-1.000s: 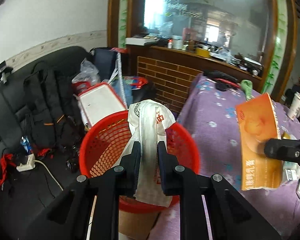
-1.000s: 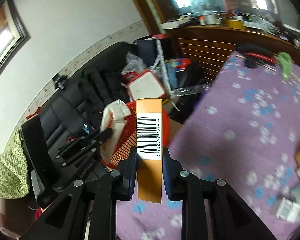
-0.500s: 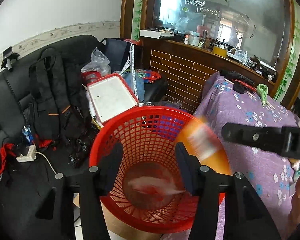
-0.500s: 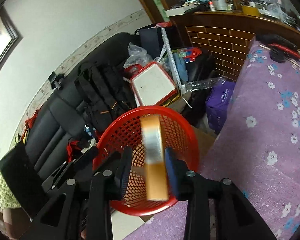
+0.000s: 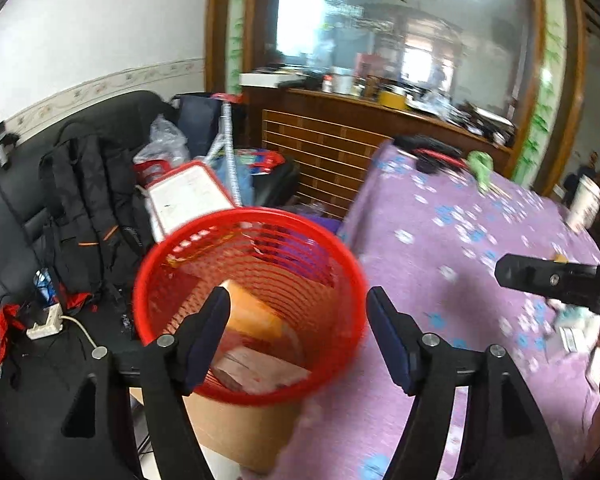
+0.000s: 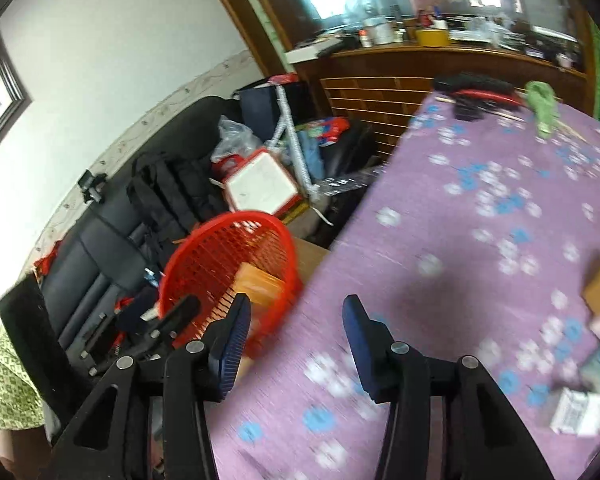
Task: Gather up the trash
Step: 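Move both grippers back over the table pile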
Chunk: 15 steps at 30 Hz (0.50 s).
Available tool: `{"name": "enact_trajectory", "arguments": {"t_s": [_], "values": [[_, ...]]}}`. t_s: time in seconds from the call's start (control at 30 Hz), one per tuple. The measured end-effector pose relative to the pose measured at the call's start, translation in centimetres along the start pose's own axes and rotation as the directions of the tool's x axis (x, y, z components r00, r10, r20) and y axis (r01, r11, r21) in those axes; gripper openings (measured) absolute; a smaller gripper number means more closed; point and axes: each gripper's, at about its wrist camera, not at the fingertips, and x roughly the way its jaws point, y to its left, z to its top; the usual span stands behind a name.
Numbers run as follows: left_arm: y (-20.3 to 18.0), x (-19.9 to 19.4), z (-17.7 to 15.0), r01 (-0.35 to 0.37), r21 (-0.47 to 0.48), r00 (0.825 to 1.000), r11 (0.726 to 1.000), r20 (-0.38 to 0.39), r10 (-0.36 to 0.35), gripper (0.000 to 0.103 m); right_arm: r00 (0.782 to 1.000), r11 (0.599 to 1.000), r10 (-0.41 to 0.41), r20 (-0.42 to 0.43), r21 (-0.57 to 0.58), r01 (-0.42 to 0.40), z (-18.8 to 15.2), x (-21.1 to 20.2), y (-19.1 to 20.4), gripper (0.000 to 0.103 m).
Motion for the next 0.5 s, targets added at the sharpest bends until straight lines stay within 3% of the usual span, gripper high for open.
{"name": "enact_trajectory", "arguments": {"t_s": [0.23, 0.5], "values": [[-7.0, -0.7, -2.4, 0.106, 0.104, 0.993, 0.989, -0.059, -0.1, 0.072, 0.994, 0.993, -0.107, 0.007, 0.049, 0.107, -5.1, -5.4, -5.4, 0.052], [-15.2, -0.7, -4.7, 0.215, 0.235, 0.974, 0.948, -0.127, -0.189, 0.072, 0.978, 0.966, -0.206, 0.036, 0.169, 0.197, -9.9, -11.5, -12.1, 0.052]]}}
